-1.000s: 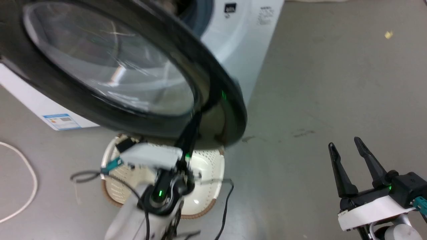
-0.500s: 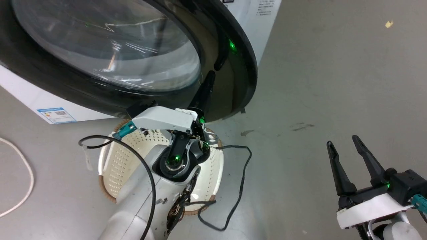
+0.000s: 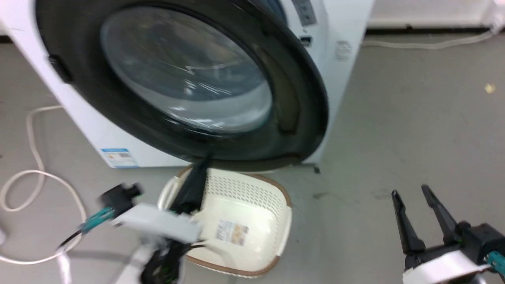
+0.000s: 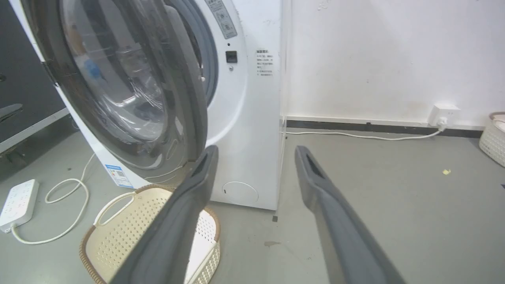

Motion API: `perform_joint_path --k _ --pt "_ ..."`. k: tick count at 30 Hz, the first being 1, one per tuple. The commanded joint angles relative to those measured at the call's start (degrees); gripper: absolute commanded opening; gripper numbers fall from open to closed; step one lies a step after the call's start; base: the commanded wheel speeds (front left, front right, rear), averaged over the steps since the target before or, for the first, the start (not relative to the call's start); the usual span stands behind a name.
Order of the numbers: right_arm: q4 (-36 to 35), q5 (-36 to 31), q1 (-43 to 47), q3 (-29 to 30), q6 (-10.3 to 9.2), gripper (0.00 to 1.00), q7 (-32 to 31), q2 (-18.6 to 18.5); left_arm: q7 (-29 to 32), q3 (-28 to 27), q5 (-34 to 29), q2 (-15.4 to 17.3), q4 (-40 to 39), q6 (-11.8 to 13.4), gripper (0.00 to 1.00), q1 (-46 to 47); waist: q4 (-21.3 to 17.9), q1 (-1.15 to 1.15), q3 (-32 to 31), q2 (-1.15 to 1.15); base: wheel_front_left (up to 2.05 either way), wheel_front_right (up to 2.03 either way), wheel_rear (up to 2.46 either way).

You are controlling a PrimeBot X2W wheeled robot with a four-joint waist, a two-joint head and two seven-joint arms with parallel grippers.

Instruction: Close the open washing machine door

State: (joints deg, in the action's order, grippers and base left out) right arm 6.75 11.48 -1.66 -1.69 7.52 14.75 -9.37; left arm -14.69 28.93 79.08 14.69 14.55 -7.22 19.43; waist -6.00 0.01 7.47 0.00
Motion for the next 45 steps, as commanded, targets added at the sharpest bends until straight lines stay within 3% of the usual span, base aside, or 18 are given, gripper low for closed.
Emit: perform_joint_path --k 1,6,9,14,18,23,24,25,29,35,40,41,45 --pt "-0.31 -0.34 0.79 0.06 -0.03 1.00 0.25 -0.35 -0.22 -1.88 -4.50 0.62 -0.62 -0.26 1.00 -1.80 2.97 -0.01 -2.89 0.00 0.00 0.00 0.00" --pt "-0.57 -0.79 3.03 0.33 -0.03 1.00 0.25 -0.15 -0.28 -13.54 -29.59 -1.54 -4.96 0.30 1.00 -10.10 5.80 -0.01 -5.86 0.00 0.00 0.00 0.00" --pt "-0.57 -1.14 4.16 0.16 -0.03 1.00 0.25 0.50 -0.29 -19.17 -42.55 -4.66 -8.39 1.80 1.00 -15.10 6.97 -0.01 -7.20 0.00 0.00 0.00 0.00" --pt "-0.64 -1.54 5.08 -0.34 -0.03 1.00 0.25 1.48 -0.29 -24.90 -57.41 -8.67 -12.80 2.38 1.00 -21.08 8.08 -0.01 -8.06 0.00 0.00 0.00 0.00" --pt "-0.32 -1.63 5.49 -0.65 -0.03 1.00 0.25 1.76 -0.30 -25.39 -67.01 -9.13 -13.51 2.23 1.00 -23.33 8.65 -0.01 -8.25 0.00 0.00 0.00 0.00" --pt "-0.02 -1.29 5.76 -0.86 -0.03 1.00 0.25 1.75 -0.30 -26.09 -72.54 -9.99 -13.42 3.91 1.00 -23.66 9.67 -0.01 -7.87 0.00 0.00 0.00 0.00" --pt "0.08 -1.15 5.67 -1.37 -0.03 0.73 0.25 1.51 -0.30 -26.17 -72.83 -10.20 -13.55 4.09 1.00 -23.59 9.98 -0.01 -7.68 0.00 0.00 0.00 0.00" --pt "-0.14 -1.00 5.41 -2.11 -0.03 0.00 0.25 1.23 -0.30 -26.21 -73.01 -10.41 -13.71 4.20 1.00 -23.51 10.28 -0.01 -7.33 0.00 0.00 0.00 0.00" --pt "-1.39 0.16 2.62 -6.87 -0.03 0.00 -0.06 -1.71 -0.30 -25.45 -74.69 -10.90 -13.99 4.62 1.00 -22.83 11.63 -0.01 -4.80 0.00 0.00 0.00 0.00" --pt "-1.68 3.66 -6.86 -14.49 -0.03 0.00 -2.83 -8.98 -0.30 -23.66 -75.75 -11.41 -14.17 5.69 1.00 -20.95 13.81 -0.01 -0.17 0.00 0.00 0.00 0.00" --pt "2.47 8.71 -16.27 -18.50 -0.03 0.00 -5.53 -15.05 -0.30 -21.84 -75.67 -11.65 -13.83 6.43 1.00 -18.77 15.57 -0.01 3.18 0.00 0.00 0.00 0.00" --pt "6.11 12.14 -21.17 -20.63 -0.03 0.00 -6.96 -17.34 -0.30 -21.26 -75.39 -11.72 -13.61 7.01 1.00 -18.09 16.30 -0.01 3.96 0.00 0.00 0.00 0.00" --pt "10.72 15.82 -27.32 -22.96 -0.03 0.00 -7.95 -20.09 -0.30 -20.42 -75.12 -11.77 -14.39 7.50 1.00 -17.07 17.06 -0.01 5.39 0.00 0.00 0.00 0.00"
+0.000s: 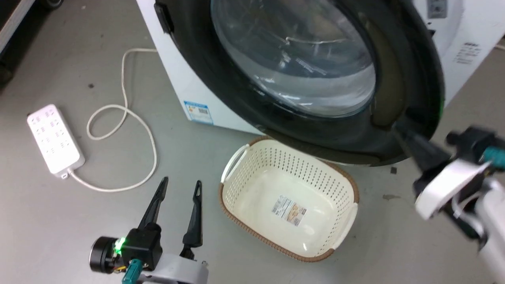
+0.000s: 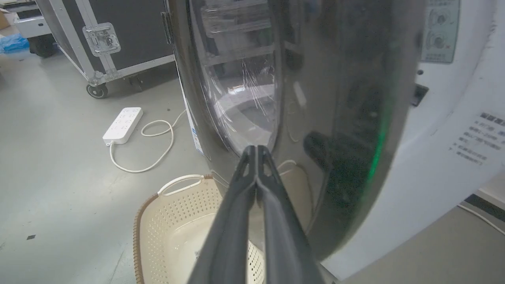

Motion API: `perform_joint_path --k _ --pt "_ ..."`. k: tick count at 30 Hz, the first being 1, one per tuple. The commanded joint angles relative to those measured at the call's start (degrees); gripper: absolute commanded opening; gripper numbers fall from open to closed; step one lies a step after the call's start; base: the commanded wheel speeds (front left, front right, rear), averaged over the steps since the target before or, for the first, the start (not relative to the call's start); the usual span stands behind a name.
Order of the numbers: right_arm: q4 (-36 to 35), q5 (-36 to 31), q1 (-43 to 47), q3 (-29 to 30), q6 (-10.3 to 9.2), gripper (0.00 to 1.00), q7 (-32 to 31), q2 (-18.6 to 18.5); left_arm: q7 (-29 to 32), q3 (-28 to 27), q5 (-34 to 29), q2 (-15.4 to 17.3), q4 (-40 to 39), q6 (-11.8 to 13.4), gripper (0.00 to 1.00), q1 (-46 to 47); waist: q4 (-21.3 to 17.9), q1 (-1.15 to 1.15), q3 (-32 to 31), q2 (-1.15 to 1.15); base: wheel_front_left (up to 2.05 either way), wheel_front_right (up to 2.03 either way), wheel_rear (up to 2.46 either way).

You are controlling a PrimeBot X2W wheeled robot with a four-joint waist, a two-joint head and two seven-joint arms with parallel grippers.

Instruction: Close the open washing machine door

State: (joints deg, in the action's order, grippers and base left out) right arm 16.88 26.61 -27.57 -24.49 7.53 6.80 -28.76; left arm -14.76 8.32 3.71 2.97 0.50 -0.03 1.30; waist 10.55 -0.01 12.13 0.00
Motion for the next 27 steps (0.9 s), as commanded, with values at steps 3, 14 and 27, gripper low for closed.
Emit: perform_joint_path --k 3,14,27 --pt "5.84 5.60 -8.71 -1.24 -0.04 0.00 -0.49 -2.97 -0.24 1.64 0.76 -0.07 -1.77 1.29 1.00 2.77 1.22 0.01 3.62 0.00 0.00 0.00 0.00" --pt "24.71 10.83 -28.93 -5.27 -0.04 0.00 0.91 -5.21 -0.24 6.00 1.64 -0.09 -2.46 5.27 1.00 6.82 2.38 0.01 9.82 0.00 0.00 0.00 0.00" --pt "29.76 13.71 -27.60 -9.74 -0.04 1.00 7.11 -2.69 -0.24 4.69 1.73 -0.09 -1.01 4.93 1.00 5.99 0.11 0.01 4.35 0.00 0.00 0.00 0.00"
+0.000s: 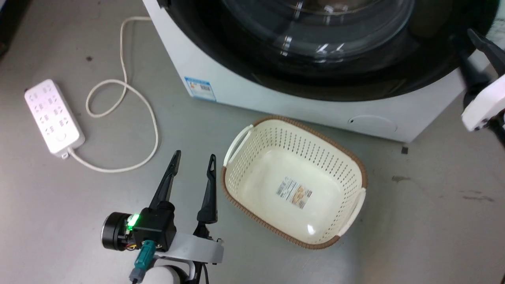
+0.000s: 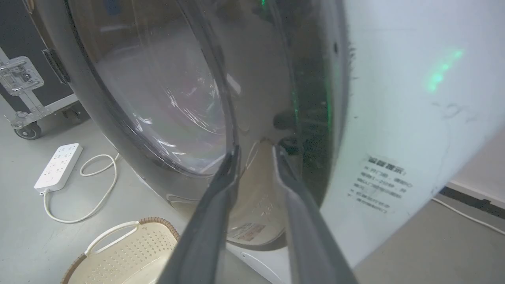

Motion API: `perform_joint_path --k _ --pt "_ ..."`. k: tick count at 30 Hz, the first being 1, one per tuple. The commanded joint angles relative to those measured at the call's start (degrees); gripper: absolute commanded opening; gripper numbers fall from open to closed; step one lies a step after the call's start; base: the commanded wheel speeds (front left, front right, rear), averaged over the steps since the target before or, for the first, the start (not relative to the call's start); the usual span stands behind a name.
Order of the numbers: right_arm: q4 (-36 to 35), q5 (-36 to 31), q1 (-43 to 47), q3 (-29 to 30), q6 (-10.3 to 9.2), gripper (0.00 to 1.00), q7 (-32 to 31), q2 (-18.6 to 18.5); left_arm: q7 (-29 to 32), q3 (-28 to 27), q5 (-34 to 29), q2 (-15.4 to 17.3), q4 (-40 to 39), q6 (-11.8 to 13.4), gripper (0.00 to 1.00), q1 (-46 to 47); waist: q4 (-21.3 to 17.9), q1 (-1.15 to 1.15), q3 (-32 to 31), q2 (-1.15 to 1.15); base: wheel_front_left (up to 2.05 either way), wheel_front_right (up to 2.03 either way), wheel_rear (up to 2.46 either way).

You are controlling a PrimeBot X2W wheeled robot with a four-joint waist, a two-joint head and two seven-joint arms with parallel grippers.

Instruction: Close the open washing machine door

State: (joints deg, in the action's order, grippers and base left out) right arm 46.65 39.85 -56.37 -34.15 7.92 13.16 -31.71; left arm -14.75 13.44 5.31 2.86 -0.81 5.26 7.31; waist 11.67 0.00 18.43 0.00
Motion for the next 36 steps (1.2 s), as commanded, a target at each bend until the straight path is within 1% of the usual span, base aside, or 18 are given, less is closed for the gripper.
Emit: perform_joint_path --k 1,3,4,5,7,8,9,10,11,13,14,15,18,20,25,26,30,36 --pt "-0.32 0.58 2.18 -0.12 -0.43 1.00 1.12 0.48 -0.25 -0.71 0.11 0.02 0.55 -0.57 1.00 -0.18 -1.39 0.00 -2.89 0.00 0.00 0.00 0.00" --pt "-0.78 0.58 3.27 0.03 -0.43 1.00 1.42 0.62 -0.25 -1.02 0.08 0.02 0.83 -0.79 1.00 -0.42 -1.77 0.00 -3.82 0.00 0.00 0.00 0.00" --pt "-2.14 0.48 5.98 1.36 -0.43 1.00 1.73 1.22 -0.25 -1.86 0.09 0.02 1.41 -1.17 1.00 -1.07 -2.74 0.00 -5.84 0.00 0.00 0.00 0.00" --pt "-2.14 0.48 5.98 1.36 -0.43 1.00 1.73 1.22 -0.25 -1.86 0.09 0.02 1.41 -1.17 1.00 -1.07 -2.74 0.00 -5.84 0.00 0.00 0.00 0.00" --pt "-7.27 -2.83 11.21 6.53 -0.43 1.00 1.81 2.65 -0.25 -3.07 -0.43 0.32 2.86 -1.46 1.00 -2.29 -4.35 0.00 -8.41 0.00 0.00 0.00 0.00" --pt "-7.27 -2.83 11.21 6.53 -0.43 1.00 1.81 2.65 -0.25 -3.07 -0.43 0.32 2.86 -1.46 1.00 -2.29 -4.35 0.00 -8.41 0.00 0.00 0.00 0.00" --pt "-11.34 -6.20 16.08 11.11 -0.43 1.00 1.82 4.20 -0.25 -3.89 -0.27 0.31 3.68 -1.51 1.00 -2.99 -5.21 0.00 -10.03 0.00 0.00 0.00 0.00" --pt "-11.34 -6.20 16.08 11.11 -0.43 1.00 1.82 4.20 -0.25 -3.89 -0.27 0.31 3.68 -1.51 1.00 -2.99 -5.21 0.00 -10.03 0.00 0.00 0.00 0.00" --pt "-13.30 -8.11 18.50 13.46 -0.43 1.00 1.82 5.00 -0.25 -4.15 -0.22 0.31 4.07 -1.67 1.00 -3.27 -5.49 0.00 -10.77 0.00 0.00 0.00 0.00" --pt "-17.41 -11.78 23.86 18.76 -0.43 1.00 1.83 7.22 -0.25 -4.56 -0.12 0.30 4.77 -2.15 1.00 -3.78 -6.05 0.00 -12.16 0.00 0.00 0.00 0.00" --pt "-21.86 -16.11 29.25 23.61 -0.43 1.00 1.83 9.41 -0.25 -4.88 0.02 0.29 5.24 -2.68 1.00 -4.24 -6.53 0.00 -13.35 0.00 0.00 0.00 0.00" --pt "-21.86 -16.11 29.25 23.61 -0.43 1.00 1.83 9.41 -0.25 -4.88 0.02 0.29 5.24 -2.68 1.00 -4.24 -6.53 0.00 -13.35 0.00 0.00 0.00 0.00" --pt "-28.45 -22.38 37.35 28.78 -0.43 1.00 1.83 13.21 -0.25 -5.28 0.23 0.27 5.89 -3.57 1.00 -5.02 -7.16 0.00 -14.98 0.00 0.00 0.00 0.00" --pt "-32.75 -25.39 42.41 32.80 -0.43 1.00 1.83 16.50 -0.25 -5.49 0.46 0.25 6.33 -4.14 1.00 -5.54 -7.53 0.00 -15.73 0.00 0.00 0.00 0.00" --pt "-40.68 -32.13 52.16 38.99 -0.43 1.00 1.84 23.69 -0.25 -5.74 1.73 0.17 7.65 -5.44 1.00 -6.86 -8.14 0.00 -17.35 0.00 0.00 0.00 0.00" --pt "-42.59 -34.58 55.80 41.26 -0.43 1.00 1.84 26.44 -0.25 -5.96 1.65 0.14 7.92 -5.76 1.00 -7.17 -8.38 0.00 -17.77 0.00 0.00 0.00 0.00" --pt "-42.73 -36.79 58.69 42.53 -0.43 1.00 1.84 28.05 -0.25 -5.91 1.32 0.11 8.52 -6.18 1.00 -7.68 -8.45 0.00 -18.37 0.00 0.00 0.00 0.00" --pt "-42.27 -36.89 59.43 42.46 -0.43 1.00 1.84 28.67 -0.25 -6.08 0.83 0.08 9.01 -6.44 1.00 -7.95 -8.74 0.00 -18.55 0.00 0.00 0.00 0.00"
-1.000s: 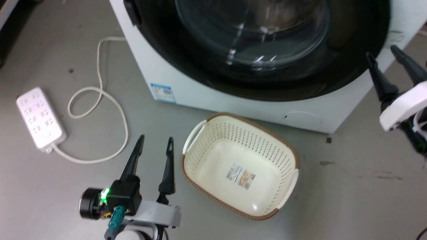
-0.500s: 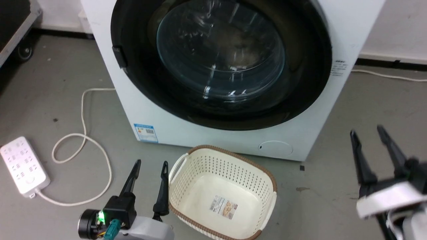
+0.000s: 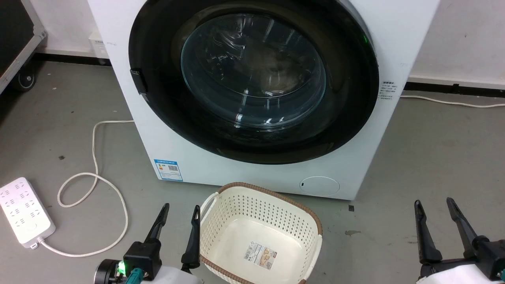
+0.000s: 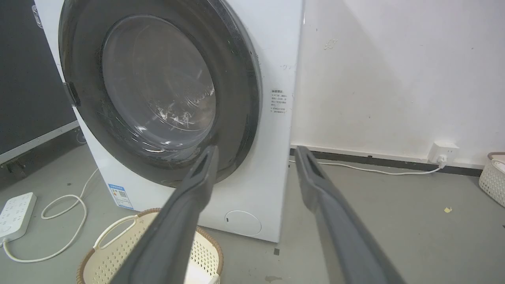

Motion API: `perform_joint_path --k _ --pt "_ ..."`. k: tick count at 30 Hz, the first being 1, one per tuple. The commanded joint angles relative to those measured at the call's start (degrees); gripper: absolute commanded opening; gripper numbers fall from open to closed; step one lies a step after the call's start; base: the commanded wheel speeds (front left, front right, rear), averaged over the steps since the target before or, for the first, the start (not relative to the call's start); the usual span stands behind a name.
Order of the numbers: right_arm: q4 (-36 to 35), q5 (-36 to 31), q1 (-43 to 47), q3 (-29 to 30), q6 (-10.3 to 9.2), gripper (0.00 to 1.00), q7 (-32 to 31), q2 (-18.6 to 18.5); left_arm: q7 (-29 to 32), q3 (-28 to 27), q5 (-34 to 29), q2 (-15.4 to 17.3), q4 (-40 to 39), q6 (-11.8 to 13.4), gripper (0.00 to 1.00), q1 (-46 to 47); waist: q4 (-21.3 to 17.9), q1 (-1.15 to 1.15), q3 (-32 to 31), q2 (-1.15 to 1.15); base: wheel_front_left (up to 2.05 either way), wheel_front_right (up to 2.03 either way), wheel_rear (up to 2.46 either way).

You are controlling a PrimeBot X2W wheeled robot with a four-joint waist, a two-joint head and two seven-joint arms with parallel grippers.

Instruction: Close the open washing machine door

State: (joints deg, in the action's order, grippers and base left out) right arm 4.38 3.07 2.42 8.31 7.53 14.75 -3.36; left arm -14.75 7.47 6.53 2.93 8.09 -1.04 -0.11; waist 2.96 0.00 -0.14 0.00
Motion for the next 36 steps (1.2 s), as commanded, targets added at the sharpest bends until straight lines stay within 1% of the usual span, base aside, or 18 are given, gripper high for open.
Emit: perform_joint_path --k 1,2,3,36 --pt "0.05 -0.03 0.59 -0.08 -0.04 1.00 0.25 0.35 -0.25 -0.11 -0.42 0.01 0.14 -0.20 1.00 -0.50 -0.05 0.00 0.05 0.00 0.00 0.00 0.00" --pt "0.10 0.00 0.56 -0.18 -0.04 1.00 0.25 0.37 -0.25 -0.12 -0.42 0.01 0.16 -0.25 1.00 -0.45 -0.03 0.00 0.07 0.00 0.00 0.00 0.00" --pt "0.09 0.00 -0.01 -0.14 0.00 0.00 -0.01 0.03 0.01 -0.05 -0.07 -0.02 0.04 -0.14 0.00 0.01 -0.03 0.00 0.06 0.00 0.00 0.00 0.00" --pt "-0.95 -0.72 -0.62 -2.06 0.00 0.00 -3.49 0.13 3.54 -1.77 -1.57 -0.04 -1.87 0.14 0.00 0.05 -0.73 0.00 0.08 0.00 0.00 0.00 0.00"
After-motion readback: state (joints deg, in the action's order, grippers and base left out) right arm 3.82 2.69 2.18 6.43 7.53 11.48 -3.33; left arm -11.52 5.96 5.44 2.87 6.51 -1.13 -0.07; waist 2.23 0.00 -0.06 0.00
